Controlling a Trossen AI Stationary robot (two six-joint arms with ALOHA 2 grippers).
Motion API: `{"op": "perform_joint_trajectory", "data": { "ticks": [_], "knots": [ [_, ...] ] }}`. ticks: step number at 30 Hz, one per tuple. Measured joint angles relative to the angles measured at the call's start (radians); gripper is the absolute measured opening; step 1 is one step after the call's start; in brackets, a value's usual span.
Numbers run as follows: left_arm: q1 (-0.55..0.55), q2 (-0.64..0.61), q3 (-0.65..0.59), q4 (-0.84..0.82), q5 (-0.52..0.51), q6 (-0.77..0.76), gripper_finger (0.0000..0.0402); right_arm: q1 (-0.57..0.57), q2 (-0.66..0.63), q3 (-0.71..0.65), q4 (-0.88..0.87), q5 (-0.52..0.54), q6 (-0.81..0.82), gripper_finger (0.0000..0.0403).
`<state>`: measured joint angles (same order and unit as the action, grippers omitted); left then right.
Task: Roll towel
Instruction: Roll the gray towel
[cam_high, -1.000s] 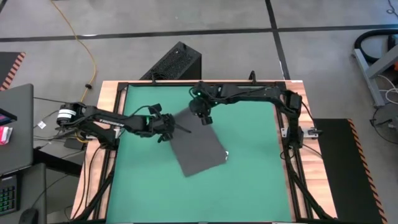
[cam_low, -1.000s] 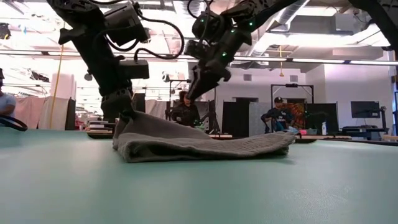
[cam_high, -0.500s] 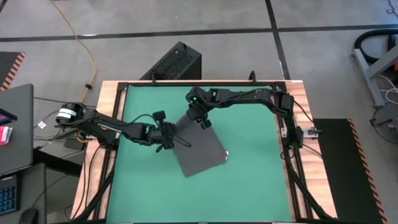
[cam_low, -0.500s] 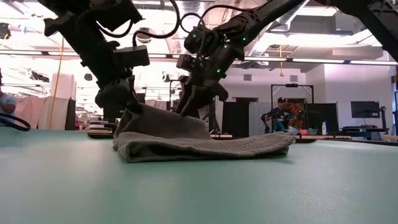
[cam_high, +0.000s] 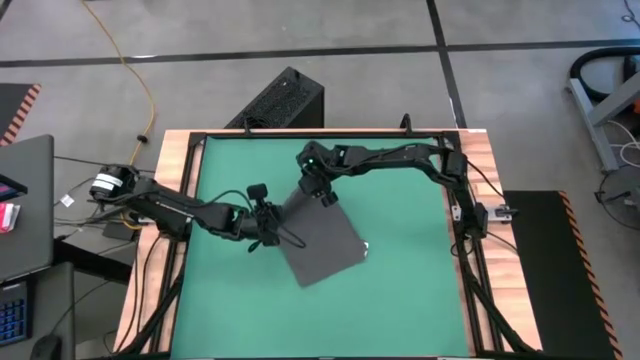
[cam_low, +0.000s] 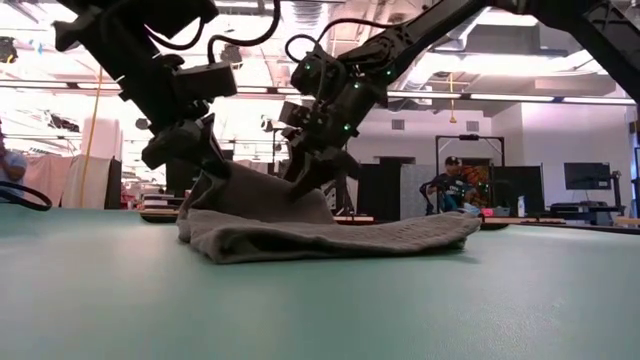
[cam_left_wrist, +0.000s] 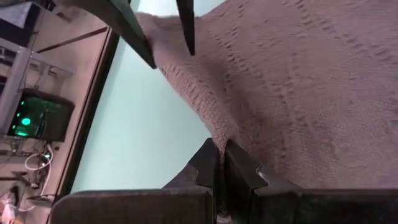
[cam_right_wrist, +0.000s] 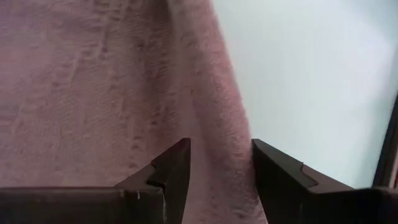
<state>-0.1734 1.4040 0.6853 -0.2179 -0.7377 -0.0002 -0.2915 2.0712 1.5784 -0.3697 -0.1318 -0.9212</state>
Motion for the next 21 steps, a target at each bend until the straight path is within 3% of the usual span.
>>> {"op": "perform_joint_trajectory", "data": {
  "ticks": [6,11,15,21],
  "knots": [
    [-0.041,0.0,0.0,0.002,0.003,0.0,0.0,-0.005,0.031,0.001,0.008,0.052,-0.006,0.0164],
    [-0.092,0.0,0.033,-0.003,-0.026,0.048,0.0,0.0,0.032,0.015,-0.064,0.111,0.009,0.0026],
    [-0.123,0.0,0.109,-0.072,-0.106,0.086,0.0,0.05,0.013,0.089,-0.189,0.189,0.097,0.0014],
    [-0.159,0.0,0.281,-0.288,-0.187,0.086,0.0,0.164,-0.11,0.241,-0.369,0.383,0.079,0.0014]
  ]
}}
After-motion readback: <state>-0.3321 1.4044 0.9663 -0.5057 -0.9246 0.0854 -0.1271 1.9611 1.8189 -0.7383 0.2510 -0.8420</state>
